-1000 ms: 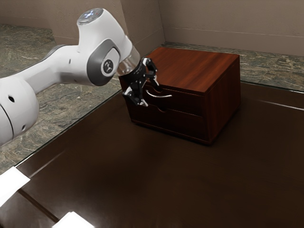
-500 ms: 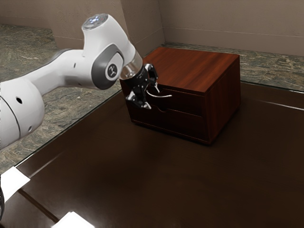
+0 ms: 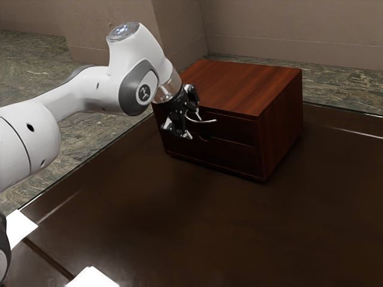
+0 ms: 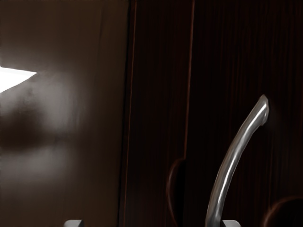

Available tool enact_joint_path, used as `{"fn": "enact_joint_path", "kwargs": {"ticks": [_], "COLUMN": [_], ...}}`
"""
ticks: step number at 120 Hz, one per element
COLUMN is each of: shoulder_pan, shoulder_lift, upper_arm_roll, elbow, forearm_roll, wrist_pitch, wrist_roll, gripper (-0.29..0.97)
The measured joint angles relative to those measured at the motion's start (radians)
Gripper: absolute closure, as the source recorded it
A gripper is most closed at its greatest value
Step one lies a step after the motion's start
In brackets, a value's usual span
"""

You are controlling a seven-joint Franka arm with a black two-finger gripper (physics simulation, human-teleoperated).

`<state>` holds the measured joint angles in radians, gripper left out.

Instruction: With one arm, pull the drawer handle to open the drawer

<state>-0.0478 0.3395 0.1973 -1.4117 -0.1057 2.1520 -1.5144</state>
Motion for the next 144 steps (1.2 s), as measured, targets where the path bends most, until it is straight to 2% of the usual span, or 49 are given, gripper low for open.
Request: {"fn": "enact_joint_path", "kwargs": {"ticks": [29,48,82,144], "shoulder_pan": [0.0,0.0,-0.007,-0.019], "shoulder_lift": [-0.003,-0.006,-0.033,-0.209], "upper_arm_roll": [0.002,0.004,0.006,0.01], "elbow": [0.0,0.0,-0.034,-0.257], "forearm_roll": [-0.013,-0.014,-0.016,-0.013], "wrist_pitch": [-0.003,-0.007,-0.01,0.008], "wrist_roll": [-0.004,-0.006,-0.007,-0.01], "gripper": [0.6,0.7,0.75,0.78]}}
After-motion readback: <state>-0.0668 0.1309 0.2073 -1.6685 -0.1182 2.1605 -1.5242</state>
